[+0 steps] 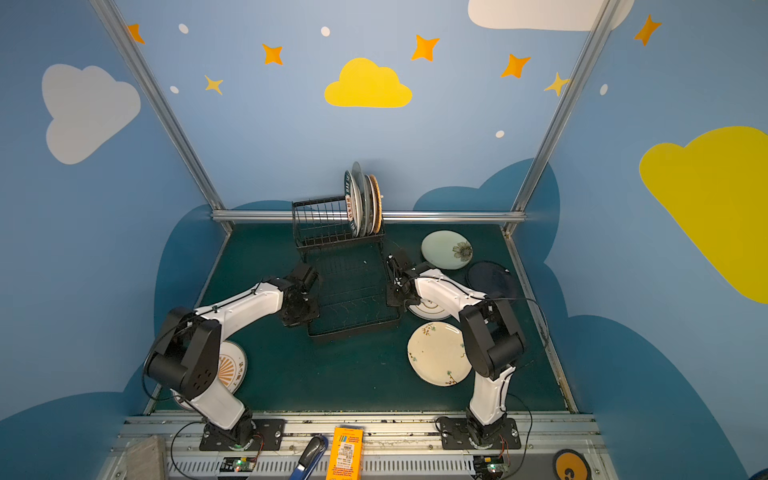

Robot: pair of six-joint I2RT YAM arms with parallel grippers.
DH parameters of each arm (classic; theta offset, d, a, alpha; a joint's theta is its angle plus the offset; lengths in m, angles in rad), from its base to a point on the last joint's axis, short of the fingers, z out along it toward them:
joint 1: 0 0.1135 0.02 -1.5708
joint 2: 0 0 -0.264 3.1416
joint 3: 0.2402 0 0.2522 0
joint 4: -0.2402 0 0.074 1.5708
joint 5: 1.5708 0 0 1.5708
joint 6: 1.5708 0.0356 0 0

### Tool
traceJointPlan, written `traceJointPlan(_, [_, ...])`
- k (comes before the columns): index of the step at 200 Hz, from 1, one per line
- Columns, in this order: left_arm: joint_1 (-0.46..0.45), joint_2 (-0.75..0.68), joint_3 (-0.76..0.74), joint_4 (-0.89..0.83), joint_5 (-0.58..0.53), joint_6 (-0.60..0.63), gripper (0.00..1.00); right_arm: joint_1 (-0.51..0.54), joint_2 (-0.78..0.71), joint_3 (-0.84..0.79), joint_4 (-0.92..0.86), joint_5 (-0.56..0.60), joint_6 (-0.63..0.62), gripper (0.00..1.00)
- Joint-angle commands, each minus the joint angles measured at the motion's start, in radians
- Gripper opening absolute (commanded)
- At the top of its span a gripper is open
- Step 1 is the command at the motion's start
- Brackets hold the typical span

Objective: Load the plates into the dish rack

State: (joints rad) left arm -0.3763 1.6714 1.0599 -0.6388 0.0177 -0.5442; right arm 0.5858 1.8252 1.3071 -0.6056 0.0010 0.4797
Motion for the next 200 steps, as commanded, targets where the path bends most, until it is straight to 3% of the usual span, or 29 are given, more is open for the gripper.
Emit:
traceJointPlan(1, [0.065,-0.011,-0.024,0.08,0.022,-0.09,0.04,0.018,-0.072,-0.042,-0.094,0.018,0.111,0.0])
traceJointPlan(39, [0.122,-0.067,-0.077,0.101,0.044,-0.099,0.04,0.059,-0.124,-0.112,-0.055,0.029,0.165,0.0])
traceJointPlan(81, [0.126,-0.07,-0.079,0.099,0.056,-0.106,0.07,0.068,-0.118,-0.12,-0.043,0.028,0.177,0.0])
traceJointPlan(115, [0.127,-0.093,-0.102,0.103,0.038,-0.122,0.22,0.068,-0.121,-0.121,-0.037,0.023,0.172,0.0])
traceJointPlan(174, [0.128,-0.178,-0.101,0.026,-0.025,-0.132,0.5,0.06,-0.131,-0.111,-0.029,0.022,0.157,0.14])
traceJointPlan(200, [0.132,-0.251,-0.107,-0.046,-0.082,-0.148,0.65,0.057,-0.141,-0.101,-0.024,0.019,0.144,0.25])
